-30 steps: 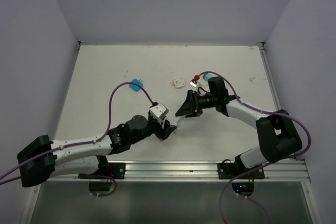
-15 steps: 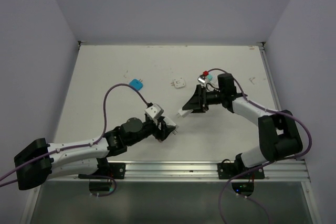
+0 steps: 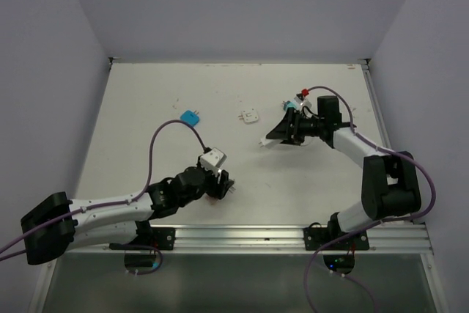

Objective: Pull the plug off the socket

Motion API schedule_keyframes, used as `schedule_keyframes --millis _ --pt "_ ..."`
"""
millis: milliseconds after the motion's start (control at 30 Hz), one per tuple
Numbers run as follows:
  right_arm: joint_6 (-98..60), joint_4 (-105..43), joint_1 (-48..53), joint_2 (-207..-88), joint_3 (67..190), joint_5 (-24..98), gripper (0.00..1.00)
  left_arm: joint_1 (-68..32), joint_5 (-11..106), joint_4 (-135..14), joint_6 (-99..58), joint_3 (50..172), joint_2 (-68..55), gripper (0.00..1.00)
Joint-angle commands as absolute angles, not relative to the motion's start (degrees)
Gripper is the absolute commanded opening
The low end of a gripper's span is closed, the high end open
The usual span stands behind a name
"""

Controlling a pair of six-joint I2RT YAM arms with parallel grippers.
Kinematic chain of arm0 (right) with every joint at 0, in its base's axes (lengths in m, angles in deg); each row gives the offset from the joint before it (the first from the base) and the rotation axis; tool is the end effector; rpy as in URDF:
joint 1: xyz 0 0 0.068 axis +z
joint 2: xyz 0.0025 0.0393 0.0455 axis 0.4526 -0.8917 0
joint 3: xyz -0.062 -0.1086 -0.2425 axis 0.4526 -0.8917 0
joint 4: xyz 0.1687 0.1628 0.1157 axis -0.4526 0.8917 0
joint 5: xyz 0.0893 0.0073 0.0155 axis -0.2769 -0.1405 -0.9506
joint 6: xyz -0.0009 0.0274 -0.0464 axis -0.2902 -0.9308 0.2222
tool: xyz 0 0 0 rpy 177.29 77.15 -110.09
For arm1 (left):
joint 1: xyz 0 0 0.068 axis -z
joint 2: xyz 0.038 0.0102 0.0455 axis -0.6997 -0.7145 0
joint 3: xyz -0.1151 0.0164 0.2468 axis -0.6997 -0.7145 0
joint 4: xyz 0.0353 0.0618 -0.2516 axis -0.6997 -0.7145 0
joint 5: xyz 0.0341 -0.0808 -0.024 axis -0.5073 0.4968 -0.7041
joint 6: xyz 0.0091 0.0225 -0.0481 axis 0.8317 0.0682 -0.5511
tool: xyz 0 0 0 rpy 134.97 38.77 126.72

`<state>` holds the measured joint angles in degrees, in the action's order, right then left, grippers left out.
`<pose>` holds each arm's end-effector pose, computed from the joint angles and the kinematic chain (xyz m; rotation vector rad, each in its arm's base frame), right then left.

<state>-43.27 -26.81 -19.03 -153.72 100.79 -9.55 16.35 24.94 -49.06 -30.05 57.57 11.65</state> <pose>0.2950 0.0699 0.2019 -0.0221 2.3631 1.4321 0.1081 -0.1751 0.1843 0.5428 1.9850 -0.6626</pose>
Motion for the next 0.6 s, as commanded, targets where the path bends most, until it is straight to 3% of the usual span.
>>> schedule_keyframes --millis 0,333,567 --pt "-36.9 -23.4 -17.9 -152.5 104.5 -1.4 0.0 15.8 18.4 -48.7 -32.6 62.0 10.6 0.0" --pt "-29.0 -17.8 -5.2 -157.6 112.3 19.8 0.0 12.9 7.2 -58.6 -41.6 69.6 5.1 0.0" --pt "-29.7 -22.8 -2.3 -163.9 114.8 22.4 0.0 10.3 3.2 -67.1 -50.6 71.2 2.6 0.0"
